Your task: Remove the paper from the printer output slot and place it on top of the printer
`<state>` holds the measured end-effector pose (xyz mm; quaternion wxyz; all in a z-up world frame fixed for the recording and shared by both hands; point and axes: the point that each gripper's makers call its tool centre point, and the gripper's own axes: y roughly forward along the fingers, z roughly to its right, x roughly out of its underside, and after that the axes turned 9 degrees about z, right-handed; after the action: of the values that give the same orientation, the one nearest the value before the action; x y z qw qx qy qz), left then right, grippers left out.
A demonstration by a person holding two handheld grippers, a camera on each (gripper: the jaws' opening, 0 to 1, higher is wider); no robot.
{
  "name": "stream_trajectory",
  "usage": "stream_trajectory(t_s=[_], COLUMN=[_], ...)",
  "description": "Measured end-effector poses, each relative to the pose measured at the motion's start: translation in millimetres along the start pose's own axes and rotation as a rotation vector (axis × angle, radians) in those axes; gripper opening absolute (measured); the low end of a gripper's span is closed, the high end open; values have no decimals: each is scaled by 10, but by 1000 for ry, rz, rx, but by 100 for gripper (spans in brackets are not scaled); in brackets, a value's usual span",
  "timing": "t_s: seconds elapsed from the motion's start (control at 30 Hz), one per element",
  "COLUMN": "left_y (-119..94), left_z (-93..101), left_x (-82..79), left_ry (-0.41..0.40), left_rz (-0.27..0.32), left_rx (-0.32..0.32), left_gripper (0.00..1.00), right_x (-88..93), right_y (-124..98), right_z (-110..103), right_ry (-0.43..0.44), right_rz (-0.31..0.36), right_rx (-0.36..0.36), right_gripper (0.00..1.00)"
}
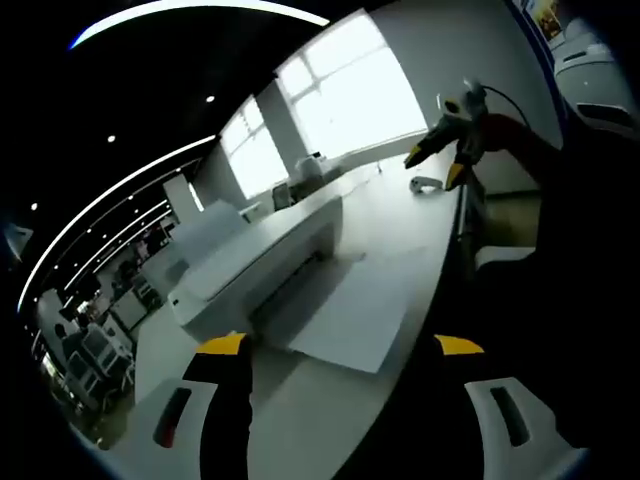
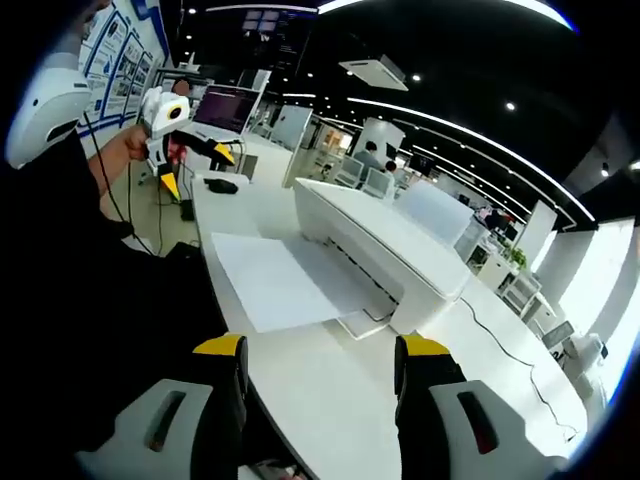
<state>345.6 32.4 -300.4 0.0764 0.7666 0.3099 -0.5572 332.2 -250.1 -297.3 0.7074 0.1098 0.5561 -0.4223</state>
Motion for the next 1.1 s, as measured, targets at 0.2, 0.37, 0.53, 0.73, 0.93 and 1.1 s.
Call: stream_trajectory(t_s=[0.2, 0.37, 0.53, 0.73, 0.93, 1.1], left_y=[11, 23, 29, 33, 38, 45], left_z=[9, 17, 17, 14, 19, 17], left_x=[8, 4, -9, -1, 5, 19], left_ry=[-8, -7, -6, -6, -5, -4], left_rz=[-3, -3, 1, 0, -2, -8], left_rx=[2, 5, 6, 7, 11, 14], left_gripper=[74, 74, 73, 73, 73, 73], right_x=[59, 42, 53, 49, 17, 32], right_y=[22, 6, 8, 16, 29, 45], right_z=[-41, -39, -36, -47, -76, -93], right_ry=[-13, -13, -13, -12, -12, -9], right_rz=[-18, -11, -13, -12, -7, -7], right_rx=[-17, -15, -12, -17, -23, -35], right_gripper=[55, 55, 54, 53, 53, 53])
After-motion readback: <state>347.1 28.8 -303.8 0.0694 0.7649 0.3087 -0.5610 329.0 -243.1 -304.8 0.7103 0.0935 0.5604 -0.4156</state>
